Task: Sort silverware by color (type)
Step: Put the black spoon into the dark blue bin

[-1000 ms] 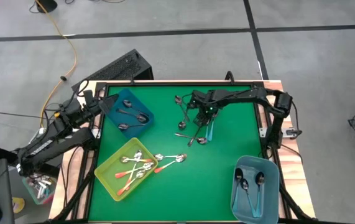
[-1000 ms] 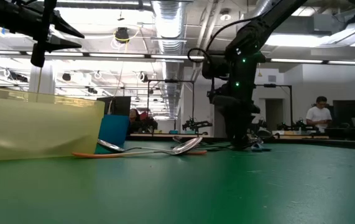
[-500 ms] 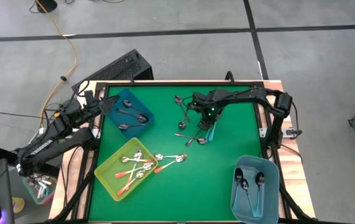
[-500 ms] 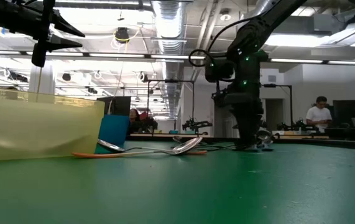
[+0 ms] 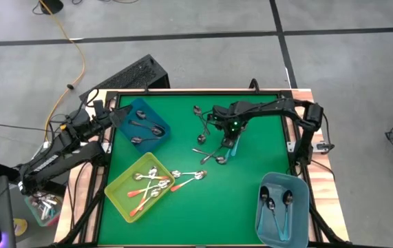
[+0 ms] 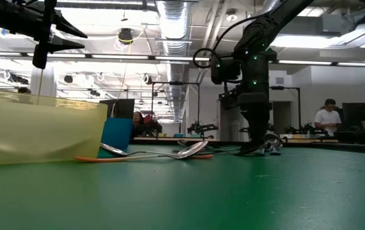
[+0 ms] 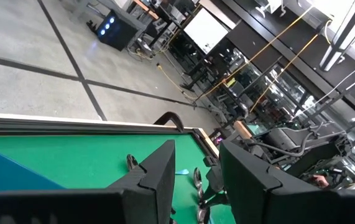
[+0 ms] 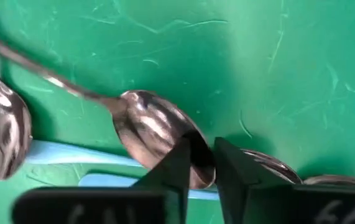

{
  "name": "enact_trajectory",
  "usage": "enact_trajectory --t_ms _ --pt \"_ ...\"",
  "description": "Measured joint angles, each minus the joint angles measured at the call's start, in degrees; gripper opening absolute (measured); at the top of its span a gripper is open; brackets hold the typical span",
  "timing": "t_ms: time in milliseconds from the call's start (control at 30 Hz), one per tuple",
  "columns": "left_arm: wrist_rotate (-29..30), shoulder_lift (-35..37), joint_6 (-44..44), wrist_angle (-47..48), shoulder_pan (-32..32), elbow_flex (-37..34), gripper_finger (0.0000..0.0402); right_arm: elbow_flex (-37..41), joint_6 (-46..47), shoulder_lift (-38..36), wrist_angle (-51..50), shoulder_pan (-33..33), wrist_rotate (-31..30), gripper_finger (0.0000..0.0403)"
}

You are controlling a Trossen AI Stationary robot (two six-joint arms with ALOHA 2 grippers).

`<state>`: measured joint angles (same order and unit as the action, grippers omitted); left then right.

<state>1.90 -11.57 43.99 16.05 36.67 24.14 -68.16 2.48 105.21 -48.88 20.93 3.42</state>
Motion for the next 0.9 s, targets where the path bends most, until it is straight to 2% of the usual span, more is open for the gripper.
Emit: enact_trajectory --t_ms 133,200,500,900 --pt "0.01 0.00 -0.07 0.00 0.00 0.00 0.0110 -0.13 -0.11 -0.15 -0.14 0.00 0.59 0.0017" --pt "0.03 0.00 -0.11 0.00 -0.01 0.00 0.0110 -0.15 0.45 -0.15 -0.09 0.00 0.61 0.0008" --pt "0.03 0.00 -0.09 0.00 -0.01 0.00 0.0110 0.07 8.35 -2.40 0.01 0.06 -1.28 0.0004" --pt "0.03 0.00 -0.07 -0.02 -0.01 0.00 0.0110 0.07 20.77 -10.38 2.82 -1.28 -4.00 0.0002"
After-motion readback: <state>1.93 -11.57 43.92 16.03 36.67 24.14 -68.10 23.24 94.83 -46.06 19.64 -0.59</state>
